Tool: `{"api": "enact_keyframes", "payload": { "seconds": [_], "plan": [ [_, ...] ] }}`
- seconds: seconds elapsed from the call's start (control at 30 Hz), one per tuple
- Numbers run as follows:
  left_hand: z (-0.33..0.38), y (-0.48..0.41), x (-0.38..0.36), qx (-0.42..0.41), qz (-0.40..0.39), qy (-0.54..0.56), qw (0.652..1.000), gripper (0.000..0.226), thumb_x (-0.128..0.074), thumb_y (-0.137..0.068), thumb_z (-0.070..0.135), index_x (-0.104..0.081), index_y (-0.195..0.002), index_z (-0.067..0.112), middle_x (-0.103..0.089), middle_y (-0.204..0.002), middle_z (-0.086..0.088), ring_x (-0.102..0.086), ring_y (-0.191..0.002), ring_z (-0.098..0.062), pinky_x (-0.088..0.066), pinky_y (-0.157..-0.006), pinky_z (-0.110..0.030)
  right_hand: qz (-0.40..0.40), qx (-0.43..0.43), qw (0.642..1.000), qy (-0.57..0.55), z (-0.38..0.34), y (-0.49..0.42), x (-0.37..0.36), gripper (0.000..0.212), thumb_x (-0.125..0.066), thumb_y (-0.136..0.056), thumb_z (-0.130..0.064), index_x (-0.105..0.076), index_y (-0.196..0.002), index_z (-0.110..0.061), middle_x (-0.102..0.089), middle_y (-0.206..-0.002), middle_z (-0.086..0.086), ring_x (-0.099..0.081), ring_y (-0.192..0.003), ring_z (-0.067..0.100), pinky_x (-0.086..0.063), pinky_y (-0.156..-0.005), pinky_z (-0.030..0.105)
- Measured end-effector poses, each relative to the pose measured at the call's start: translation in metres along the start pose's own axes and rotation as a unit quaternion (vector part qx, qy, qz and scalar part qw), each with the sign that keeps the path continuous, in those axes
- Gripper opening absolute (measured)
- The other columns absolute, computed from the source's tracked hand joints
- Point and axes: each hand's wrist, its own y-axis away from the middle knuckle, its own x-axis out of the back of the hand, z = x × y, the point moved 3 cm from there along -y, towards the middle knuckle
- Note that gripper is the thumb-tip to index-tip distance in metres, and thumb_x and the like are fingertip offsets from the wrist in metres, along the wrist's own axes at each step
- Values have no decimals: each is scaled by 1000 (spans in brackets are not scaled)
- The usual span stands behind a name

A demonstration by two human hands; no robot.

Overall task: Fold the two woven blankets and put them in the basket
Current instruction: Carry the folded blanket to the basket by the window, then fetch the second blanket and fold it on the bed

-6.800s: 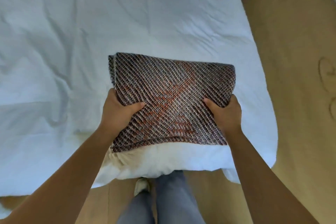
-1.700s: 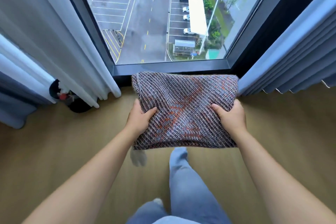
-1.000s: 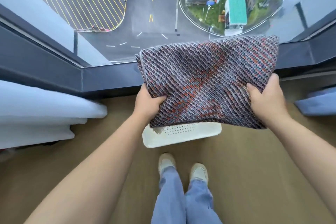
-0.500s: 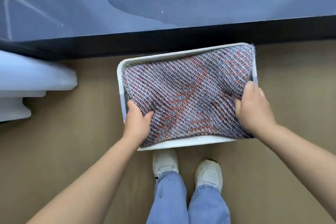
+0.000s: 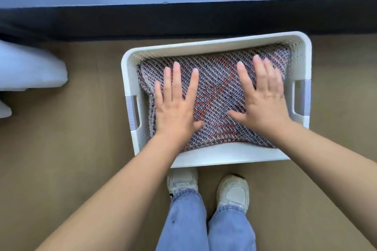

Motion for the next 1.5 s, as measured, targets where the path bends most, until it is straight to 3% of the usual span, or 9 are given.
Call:
{"api": "enact_keyframes", "payload": {
  "seconds": [0.1,0.23,0.5,0.67,0.8,1.0,1.13,1.27,1.5],
  "plan": [
    [-24,-4,-29,21,-138,-52,989,136,-56,-53,84,43,-129,28,43,-139,-20,39,-127,-36,23,-103,-46,-125,26,989,71,7,-12,-22,139,-70,-49,-74,33,-135,-36,18,-154,15,18,-140,32,20,-108,46],
    [-54,-7,-55,34,-179,-59,982,142,-45,-40,94,46,-127,30,52,-129,-21,45,-121,-36,23,-102,-49,-191,9,972,135,45,-15,-46,145,-60,-43,-85,47,-126,-33,39,-142,11,36,-131,28,20,-105,48],
    [-53,-32,-91,53,-191,-128,972,146,-44,-39,94,59,-109,20,38,-138,-31,31,-131,-45,20,-103,-53,-229,14,964,131,57,-29,-83,147,-51,-34,-91,51,-120,-29,37,-146,14,25,-138,34,20,-103,46],
    [-42,-27,-63,60,-254,-145,954,147,-55,-44,88,49,-122,20,35,-140,-31,27,-133,-45,11,-109,-53,-268,-32,944,187,34,-23,-61,142,-65,-55,-75,40,-133,-19,30,-149,20,23,-139,38,11,-111,52],
    [-26,-3,-13,26,-231,-82,969,126,-67,-64,67,17,-145,20,16,-152,-23,12,-141,-37,0,-114,-46,-249,-57,963,91,-14,5,-16,94,-57,-83,-35,8,-147,-13,12,-156,16,13,-142,34,1,-114,50],
    [16,36,87,-30,-214,-37,976,76,-49,-89,47,-10,-147,19,-13,-156,-6,1,-143,-27,-8,-113,-47,-194,-39,980,-27,-57,51,89,64,-42,-92,-38,-19,-145,-10,-8,-157,10,-4,-145,23,-9,-115,42],
    [54,60,167,-81,-166,-11,983,66,-41,-93,45,-13,-147,20,-16,-155,-1,-9,-143,-23,-16,-112,-45,-136,-79,985,-68,-52,85,174,57,-43,-92,-34,-28,-140,-8,-20,-154,10,-15,-142,26,-16,-113,38],
    [122,92,254,-204,-151,-10,967,61,-43,-93,35,-18,-146,20,-27,-152,-1,-28,-137,-21,-29,-107,-40,-98,-168,977,-92,-39,148,259,57,-43,-91,-30,-26,-141,-9,-27,-150,9,-15,-142,27,-14,-113,37],
    [267,193,365,-386,-124,-51,913,44,-43,-90,28,-41,-132,14,-51,-133,-6,-43,-125,-27,-40,-94,-39,37,-389,907,-157,1,334,393,57,-44,-92,-33,-28,-143,-12,-29,-152,6,-13,-142,24,-12,-114,35]
  ]
}}
